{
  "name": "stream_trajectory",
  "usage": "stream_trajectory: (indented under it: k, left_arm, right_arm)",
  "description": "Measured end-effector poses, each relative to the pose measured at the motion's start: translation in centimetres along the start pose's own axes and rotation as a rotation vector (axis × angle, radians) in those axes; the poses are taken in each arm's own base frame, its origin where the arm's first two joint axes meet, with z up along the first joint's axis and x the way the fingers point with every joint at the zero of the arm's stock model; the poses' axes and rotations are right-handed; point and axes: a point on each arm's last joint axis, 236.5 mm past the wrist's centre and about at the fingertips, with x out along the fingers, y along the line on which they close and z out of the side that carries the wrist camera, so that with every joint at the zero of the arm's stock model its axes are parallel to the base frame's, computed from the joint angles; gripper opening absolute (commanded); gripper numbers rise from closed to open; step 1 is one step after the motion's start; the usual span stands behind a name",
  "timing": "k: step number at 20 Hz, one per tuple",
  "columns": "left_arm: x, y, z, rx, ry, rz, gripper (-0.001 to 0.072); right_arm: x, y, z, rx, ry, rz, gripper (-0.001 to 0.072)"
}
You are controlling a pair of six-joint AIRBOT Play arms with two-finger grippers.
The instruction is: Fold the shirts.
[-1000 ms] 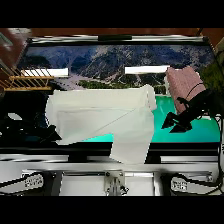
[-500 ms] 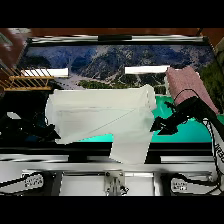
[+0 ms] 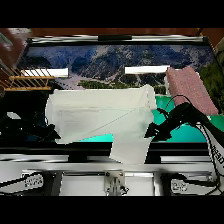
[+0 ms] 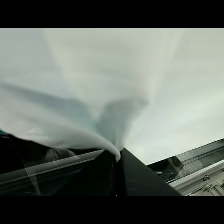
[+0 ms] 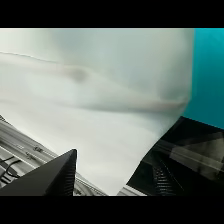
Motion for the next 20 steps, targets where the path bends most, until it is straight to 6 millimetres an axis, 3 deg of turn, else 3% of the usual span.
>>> stream_trajectory:
  k: [2,4,11,12,13,16,17,20]
  left_arm:
    - [0.0,0.0,0.0,0.000,0.000,0.000,0.0033]
    - [0.0,0.0,0.0,0.000,0.000,0.000,0.0033]
    - [-0.1,0.0,0.2,0.001,-0.005,0.001,0.0033]
    - [-0.1,0.0,0.2,0.002,-0.007,0.003,0.0033]
    - [-0.2,0.0,0.3,0.002,-0.010,0.003,0.0033]
    - [-0.4,-0.1,0.6,0.007,-0.017,0.005,0.0033]
    - [-0.4,-0.1,0.6,0.008,-0.018,0.005,0.0033]
    - [-0.5,-0.1,0.8,0.009,-0.022,0.006,0.0033]
  right_arm:
    - [0.3,0.2,0.0,-0.002,0.001,-0.004,0.0535]
    - [0.4,0.3,0.0,-0.006,-0.001,-0.011,0.0430]
    - [-0.5,0.6,0.1,-0.030,-0.051,-0.049,0.0461]
    - [-0.6,0.3,0.0,-0.031,-0.050,-0.067,0.0592]
    - [-0.8,-0.1,-0.1,-0.025,-0.051,-0.080,0.0637]
    - [-1.8,-1.3,0.4,0.022,-0.084,-0.080,0.0621]
    - [-2.1,-1.5,0.8,0.042,-0.108,-0.068,0.0537]
    - [-2.7,-1.4,2.0,0.083,-0.163,-0.026,0.0537]
